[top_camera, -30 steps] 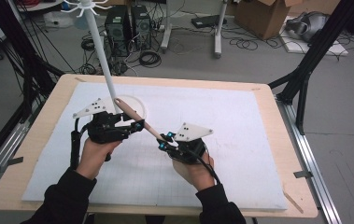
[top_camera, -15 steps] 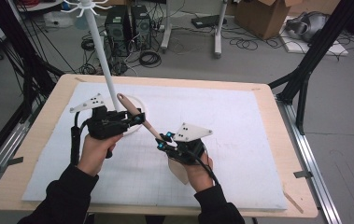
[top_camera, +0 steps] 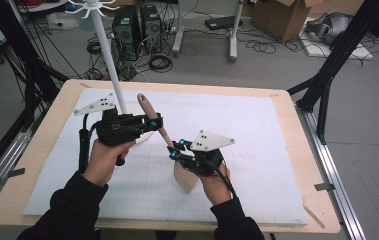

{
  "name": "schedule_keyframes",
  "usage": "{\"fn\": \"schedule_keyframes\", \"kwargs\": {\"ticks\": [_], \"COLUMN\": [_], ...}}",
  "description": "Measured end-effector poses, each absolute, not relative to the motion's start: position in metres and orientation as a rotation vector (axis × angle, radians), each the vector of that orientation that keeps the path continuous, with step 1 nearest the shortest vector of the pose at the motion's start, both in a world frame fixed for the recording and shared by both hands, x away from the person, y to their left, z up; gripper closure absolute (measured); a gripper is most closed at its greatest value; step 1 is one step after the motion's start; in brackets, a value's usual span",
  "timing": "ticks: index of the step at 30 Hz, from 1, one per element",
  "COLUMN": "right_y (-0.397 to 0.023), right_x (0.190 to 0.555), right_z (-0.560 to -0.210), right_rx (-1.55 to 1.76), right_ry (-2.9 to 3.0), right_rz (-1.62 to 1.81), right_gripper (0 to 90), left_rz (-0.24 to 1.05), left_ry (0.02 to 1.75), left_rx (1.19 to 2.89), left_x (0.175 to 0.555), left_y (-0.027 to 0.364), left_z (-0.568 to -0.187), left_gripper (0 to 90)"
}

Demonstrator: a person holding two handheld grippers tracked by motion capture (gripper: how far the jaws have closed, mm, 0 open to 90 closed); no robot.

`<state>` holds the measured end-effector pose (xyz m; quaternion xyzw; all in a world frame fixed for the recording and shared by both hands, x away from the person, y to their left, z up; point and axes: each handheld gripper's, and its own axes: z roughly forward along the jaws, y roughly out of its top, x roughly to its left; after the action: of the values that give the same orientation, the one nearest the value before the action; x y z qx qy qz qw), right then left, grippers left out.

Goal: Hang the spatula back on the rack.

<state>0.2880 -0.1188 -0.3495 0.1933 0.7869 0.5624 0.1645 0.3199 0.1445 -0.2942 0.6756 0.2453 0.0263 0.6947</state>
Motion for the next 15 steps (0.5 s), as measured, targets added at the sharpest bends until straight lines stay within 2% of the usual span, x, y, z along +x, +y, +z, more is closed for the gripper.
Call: {"fn": "schedule_keyframes", "kwargs": {"ticks": [6,15], "right_y": [-0.1218,-0.1268], "right_x": [0.2904,0.2974], "right_z": [-0.3456,-0.347], "right_rx": [0.521,0.458], "right_ry": [2.273,2.344], "right_rz": [1.653,1.779], "right_gripper": [76.5,55.3], "left_rz": [0.079,0.063], "left_ry": [0.481,0.384], "left_rx": [1.534,1.563], "left_x": [0.3165,0.3144], "left_y": [0.1415,0.1451], "left_z": [-0.2876,-0.2848], "left_gripper": [74.1,74.4]}}
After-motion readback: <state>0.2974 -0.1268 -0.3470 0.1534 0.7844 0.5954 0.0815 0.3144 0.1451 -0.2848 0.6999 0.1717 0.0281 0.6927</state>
